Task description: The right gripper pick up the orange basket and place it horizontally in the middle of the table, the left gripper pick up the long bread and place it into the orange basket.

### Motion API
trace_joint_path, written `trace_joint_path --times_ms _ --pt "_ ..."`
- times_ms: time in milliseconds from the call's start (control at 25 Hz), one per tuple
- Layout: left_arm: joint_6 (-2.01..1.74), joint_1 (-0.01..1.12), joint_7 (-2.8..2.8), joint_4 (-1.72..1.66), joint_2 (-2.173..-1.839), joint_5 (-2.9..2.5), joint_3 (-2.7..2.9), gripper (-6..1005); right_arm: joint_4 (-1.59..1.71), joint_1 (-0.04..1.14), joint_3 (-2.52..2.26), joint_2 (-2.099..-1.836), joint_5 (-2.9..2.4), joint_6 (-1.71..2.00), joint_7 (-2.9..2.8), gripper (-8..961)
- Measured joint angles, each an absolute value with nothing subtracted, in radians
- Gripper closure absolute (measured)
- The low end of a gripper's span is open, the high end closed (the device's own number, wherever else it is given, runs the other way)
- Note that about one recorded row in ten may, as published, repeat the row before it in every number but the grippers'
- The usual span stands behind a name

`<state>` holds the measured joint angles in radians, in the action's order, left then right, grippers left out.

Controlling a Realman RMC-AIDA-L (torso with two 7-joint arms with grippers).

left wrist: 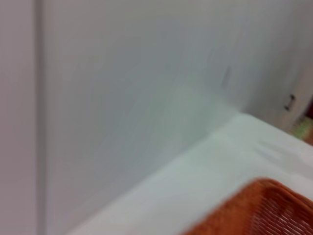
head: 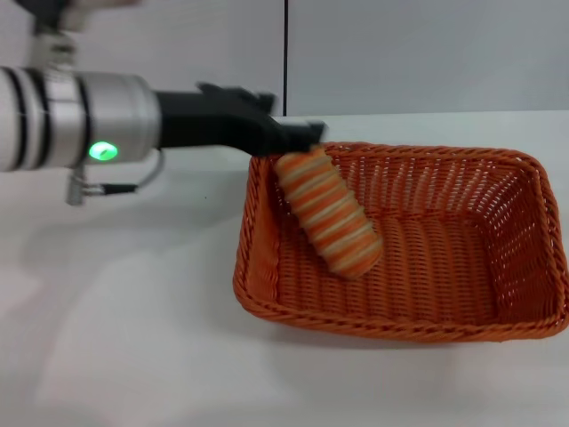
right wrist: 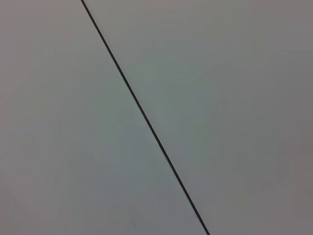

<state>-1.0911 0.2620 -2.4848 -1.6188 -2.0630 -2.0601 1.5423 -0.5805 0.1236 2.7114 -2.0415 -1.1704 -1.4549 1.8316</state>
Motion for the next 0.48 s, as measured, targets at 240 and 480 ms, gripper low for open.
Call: trace_joint_path --times_ms 240,480 --pt "-1.067 0.193 -2.214 -1.551 -2.065 -1.827 1.399 199 -0.582 0.123 2.712 -2.035 -1.17 -1.455 1.86 364" --pt "-1.069 0.118 -1.609 -1.278 -2.067 -1.297 1.33 201 -0.557 0.138 2.714 -2.034 -1.17 -1.43 1.959 362"
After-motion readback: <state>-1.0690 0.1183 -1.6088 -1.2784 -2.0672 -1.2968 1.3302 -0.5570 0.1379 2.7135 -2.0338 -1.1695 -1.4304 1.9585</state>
